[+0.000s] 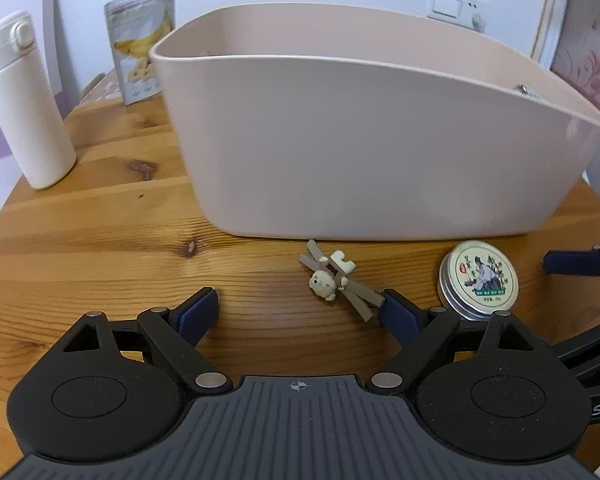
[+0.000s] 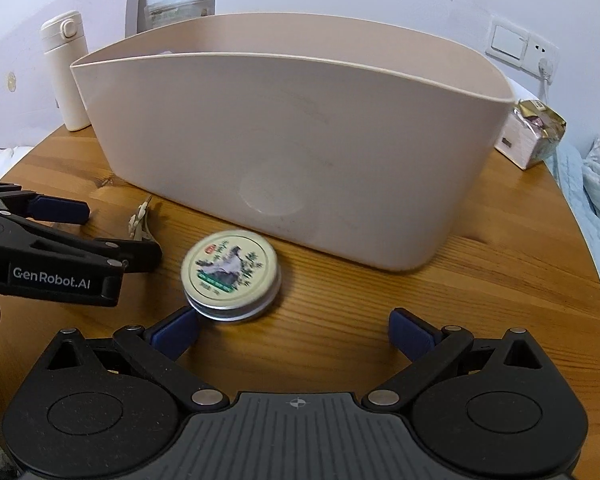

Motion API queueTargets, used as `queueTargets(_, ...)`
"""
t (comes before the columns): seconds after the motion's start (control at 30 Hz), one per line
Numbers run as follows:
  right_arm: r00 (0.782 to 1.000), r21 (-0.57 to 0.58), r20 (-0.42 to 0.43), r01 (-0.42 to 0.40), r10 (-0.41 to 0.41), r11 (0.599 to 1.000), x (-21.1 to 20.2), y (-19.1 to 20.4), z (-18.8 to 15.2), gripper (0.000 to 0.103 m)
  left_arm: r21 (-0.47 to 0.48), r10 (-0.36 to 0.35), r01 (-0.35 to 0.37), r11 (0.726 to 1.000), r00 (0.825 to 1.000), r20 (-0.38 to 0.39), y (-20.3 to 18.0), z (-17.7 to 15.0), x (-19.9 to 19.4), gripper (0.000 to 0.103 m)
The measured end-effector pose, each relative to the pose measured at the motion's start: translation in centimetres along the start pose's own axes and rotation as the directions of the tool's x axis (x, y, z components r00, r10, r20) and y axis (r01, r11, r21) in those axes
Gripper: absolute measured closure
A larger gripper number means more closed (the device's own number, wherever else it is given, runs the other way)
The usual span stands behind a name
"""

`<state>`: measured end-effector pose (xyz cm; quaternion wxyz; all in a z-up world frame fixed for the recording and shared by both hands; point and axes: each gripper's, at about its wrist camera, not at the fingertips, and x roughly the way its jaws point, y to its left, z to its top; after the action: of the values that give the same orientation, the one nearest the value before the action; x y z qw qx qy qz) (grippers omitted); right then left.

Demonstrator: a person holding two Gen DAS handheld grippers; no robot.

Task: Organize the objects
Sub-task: 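Move both tools down toward the wooden figure toy and round tin, then grasp the wooden figure toy with the left tool while the right tool grasps the round tin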

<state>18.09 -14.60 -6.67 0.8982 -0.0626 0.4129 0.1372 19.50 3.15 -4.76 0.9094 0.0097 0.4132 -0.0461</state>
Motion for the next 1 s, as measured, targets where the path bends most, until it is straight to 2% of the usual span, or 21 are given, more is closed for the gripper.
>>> queueTargets(0.17,1.000,0.000,0.013,-0.003,0.003,1.000,0.2,0.5,0.1,0.000,-0.041,-0.028,0.027,0.999,1.000,-0.009,0.7,0.3,-0.3,0.014)
queueTargets(0.33,1.000,-0.005,0.029,-0.006,0.006,1.000,0.6,0.5,0.5,0.000,-0.007,0.008,-0.009,1.000,1.000,-0.004,0.0,0.7,0.4,0.014)
queueTargets(0.5,0.999,0.004,0.037,0.000,-0.001,1.000,1.1,0.5,0.9,0.000,0.024,0.007,-0.007,1.000,1.000,-0.002,-0.2,0.7,0.5,0.016)
queueTargets(0.6,0.999,0.007,0.046,-0.004,0.004,1.000,1.3,0.6,0.9,0.000,0.043,0.006,-0.007,0.999,1.000,0.016,-0.2,0.6,0.4,0.027)
queueTargets(0.67,0.999,0.012,0.052,-0.007,0.007,1.000,1.2,0.7,0.8,0.001,0.048,-0.001,-0.001,0.999,1.000,0.028,-0.2,0.6,0.3,0.040)
queueTargets(0.7,0.998,0.012,0.056,-0.006,0.006,1.000,1.2,0.8,0.8,0.004,0.049,-0.005,0.003,0.999,1.000,0.031,-0.1,0.7,0.3,0.043)
queueTargets(0.77,0.998,0.007,0.061,-0.011,0.011,1.000,1.1,0.9,0.9,0.011,0.053,-0.013,0.011,0.999,0.999,0.035,0.0,0.8,0.2,0.055)
queueTargets(0.93,0.998,-0.004,0.066,-0.021,0.021,1.000,0.7,0.7,1.1,0.041,0.052,-0.028,0.026,0.998,0.999,0.039,0.2,0.5,0.0,0.059)
queueTargets(1.0,0.997,-0.006,0.067,-0.022,0.022,1.000,0.5,0.9,1.0,0.049,0.063,-0.040,0.038,0.997,0.999,0.033,0.2,0.4,-0.2,0.059)
